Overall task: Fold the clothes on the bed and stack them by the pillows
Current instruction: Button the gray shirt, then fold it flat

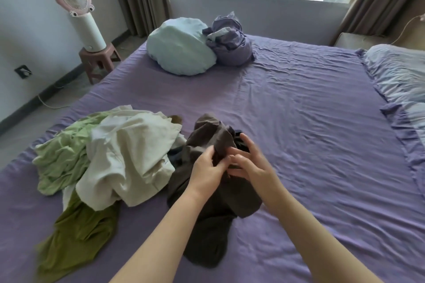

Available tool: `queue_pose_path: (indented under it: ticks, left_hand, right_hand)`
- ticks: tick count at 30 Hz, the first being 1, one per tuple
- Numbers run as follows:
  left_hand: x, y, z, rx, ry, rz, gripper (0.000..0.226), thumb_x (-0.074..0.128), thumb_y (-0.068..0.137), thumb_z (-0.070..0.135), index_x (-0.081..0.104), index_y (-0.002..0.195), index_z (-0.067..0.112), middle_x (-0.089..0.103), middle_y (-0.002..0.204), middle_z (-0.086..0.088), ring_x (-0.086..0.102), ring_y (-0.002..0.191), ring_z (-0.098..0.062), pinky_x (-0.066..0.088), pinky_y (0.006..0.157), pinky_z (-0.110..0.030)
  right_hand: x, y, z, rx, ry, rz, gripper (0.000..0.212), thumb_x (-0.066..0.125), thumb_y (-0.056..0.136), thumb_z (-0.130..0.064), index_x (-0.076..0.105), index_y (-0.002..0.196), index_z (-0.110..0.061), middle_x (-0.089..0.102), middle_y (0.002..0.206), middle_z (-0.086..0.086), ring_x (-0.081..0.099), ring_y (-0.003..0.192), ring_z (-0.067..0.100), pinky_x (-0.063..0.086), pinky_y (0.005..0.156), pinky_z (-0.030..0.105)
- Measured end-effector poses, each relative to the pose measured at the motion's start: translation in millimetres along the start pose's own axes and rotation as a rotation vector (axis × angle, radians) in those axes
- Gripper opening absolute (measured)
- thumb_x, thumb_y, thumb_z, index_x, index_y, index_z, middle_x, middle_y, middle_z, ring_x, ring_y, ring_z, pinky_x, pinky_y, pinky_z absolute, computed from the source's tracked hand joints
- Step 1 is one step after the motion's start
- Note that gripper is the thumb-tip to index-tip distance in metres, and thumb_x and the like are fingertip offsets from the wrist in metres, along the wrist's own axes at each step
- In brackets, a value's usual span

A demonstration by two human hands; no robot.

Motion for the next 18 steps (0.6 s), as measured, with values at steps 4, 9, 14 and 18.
queue_pose_path:
  ticks: [4, 9, 14, 18]
  left_hand:
    - [-5.2, -15.7, 63.2, -0.044, -0.133, 0.043, 0.026, 0.047, 0.091, 0.002, 0.066, 0.094, 0.020, 0.069, 0.091, -0.003, 0.064, 0.089, -0.016, 0.051, 0.084, -0.031]
    - [0.0, -43.3, 170.2, -0.010, -0.285, -0.071, 0.021, 0.052, 0.086, 0.003, 0.068, 0.087, 0.017, 0.071, 0.073, -0.004, 0.067, 0.064, -0.014, 0.054, 0.055, -0.023]
    - [32.5, -84.5, 269.9, 0.128, -0.143, -0.235, 0.024, 0.064, 0.080, 0.006, 0.069, 0.096, 0.023, 0.074, 0.086, -0.002, 0.070, 0.077, -0.015, 0.056, 0.065, -0.025]
    - [50.8, -118.8, 312.8, 0.167, -0.167, -0.289, 0.036, 0.064, 0.066, 0.011, 0.073, 0.099, 0.023, 0.073, 0.091, -0.009, 0.069, 0.083, -0.021, 0.057, 0.074, -0.031]
  right_hand:
    - [-74.2, -34.4, -43.4, -0.114, -0.168, 0.216, 0.039, 0.041, 0.096, 0.003, 0.051, 0.116, -0.030, 0.069, 0.105, 0.010, 0.068, 0.089, 0.017, 0.055, 0.070, 0.029]
    - [-126.3, -69.4, -79.1, -0.155, -0.638, 0.196, 0.041, 0.052, 0.090, 0.005, 0.052, 0.125, -0.016, 0.061, 0.111, 0.001, 0.062, 0.101, 0.022, 0.050, 0.086, 0.035]
    - [-121.9, -105.6, -123.1, -0.358, -1.018, -0.054, 0.078, 0.071, 0.079, -0.008, 0.029, 0.145, -0.011, 0.030, 0.150, 0.005, 0.025, 0.140, 0.021, 0.023, 0.114, 0.036]
    - [-152.7, -148.0, -137.7, -0.202, -0.977, -0.170, 0.072, 0.072, 0.079, -0.028, 0.036, 0.141, -0.030, 0.039, 0.145, -0.003, 0.028, 0.138, 0.016, 0.027, 0.111, 0.041]
Point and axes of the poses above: each hand's wrist, its own y-axis towards the middle knuckle, its own x-axis out of the palm, z = x × y, the point moved 10 cm from there along y, towards the middle knuckle
